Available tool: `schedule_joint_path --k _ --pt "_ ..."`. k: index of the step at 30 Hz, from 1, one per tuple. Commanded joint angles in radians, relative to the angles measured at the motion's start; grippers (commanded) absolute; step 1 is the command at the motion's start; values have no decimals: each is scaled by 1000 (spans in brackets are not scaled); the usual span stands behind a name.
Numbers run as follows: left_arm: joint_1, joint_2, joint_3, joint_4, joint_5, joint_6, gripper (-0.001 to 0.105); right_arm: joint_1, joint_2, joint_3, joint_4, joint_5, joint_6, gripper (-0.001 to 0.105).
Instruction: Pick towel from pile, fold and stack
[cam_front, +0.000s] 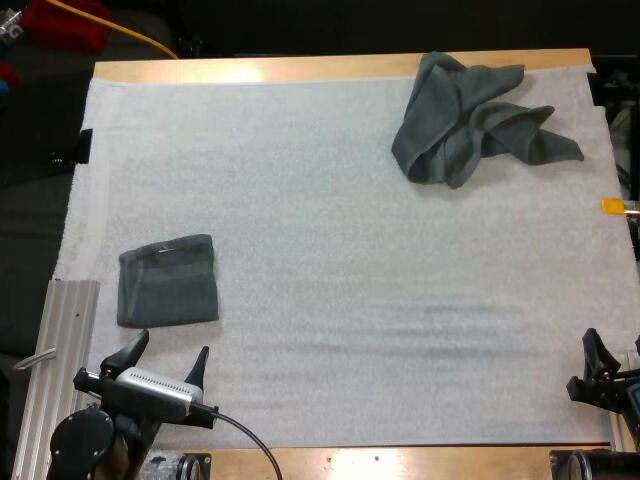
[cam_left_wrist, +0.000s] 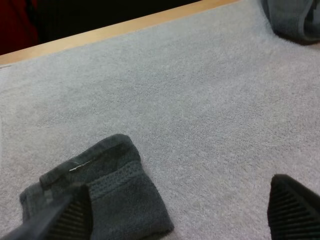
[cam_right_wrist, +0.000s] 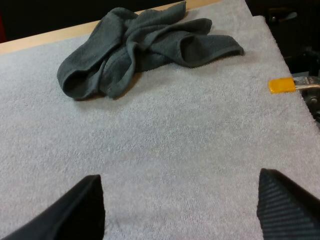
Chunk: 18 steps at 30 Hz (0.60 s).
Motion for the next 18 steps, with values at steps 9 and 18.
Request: schedule_joint_path --k 9,18 --pt "-1 -131 -1 -45 8 -13 69 -6 -39 -10 -5 25 -2 63" --pt "-34 -21 -40 -116 131 -38 69 -6 26 -93 -9 -15 -5 63"
